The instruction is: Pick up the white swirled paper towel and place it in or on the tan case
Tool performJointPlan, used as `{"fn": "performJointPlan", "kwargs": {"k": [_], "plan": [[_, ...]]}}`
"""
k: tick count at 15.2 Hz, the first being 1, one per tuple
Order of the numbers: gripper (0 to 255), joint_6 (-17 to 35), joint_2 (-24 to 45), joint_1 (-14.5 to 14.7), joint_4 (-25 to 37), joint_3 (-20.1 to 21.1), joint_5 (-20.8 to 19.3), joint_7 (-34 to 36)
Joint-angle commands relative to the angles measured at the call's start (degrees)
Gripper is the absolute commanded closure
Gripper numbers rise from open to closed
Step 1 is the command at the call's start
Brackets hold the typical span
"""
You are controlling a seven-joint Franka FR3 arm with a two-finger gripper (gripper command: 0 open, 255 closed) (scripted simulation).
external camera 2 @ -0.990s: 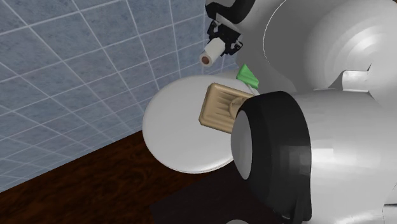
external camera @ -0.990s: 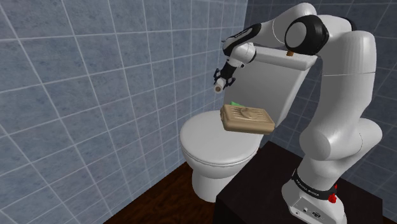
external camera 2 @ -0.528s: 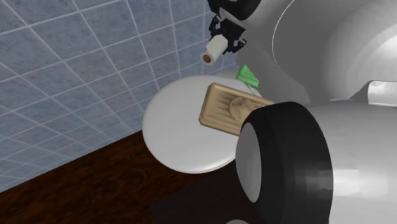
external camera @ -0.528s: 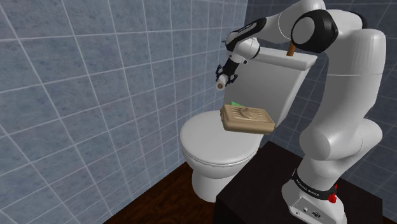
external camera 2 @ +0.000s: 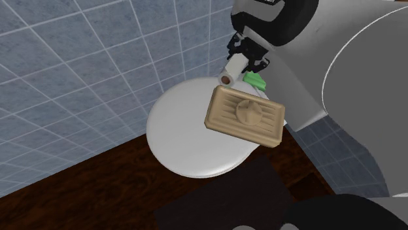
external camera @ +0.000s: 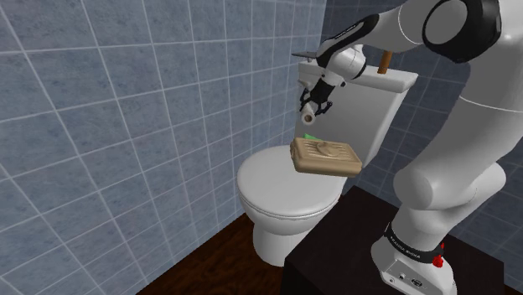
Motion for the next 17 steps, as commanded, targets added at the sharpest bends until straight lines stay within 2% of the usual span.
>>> {"fn": "performJointPlan", "kwargs": {"k": [1,10,17], "plan": [[255,0.1,-4.1,-0.6,-4.7,-0.6,0.3,-1.6],[255,-2.9,-21.3,-4.1,-21.2,-4.2,-1.5,-6.7],[255,2.4,-18.4,-3.4,-24.0,-4.4,0.8,-9.7]]}}
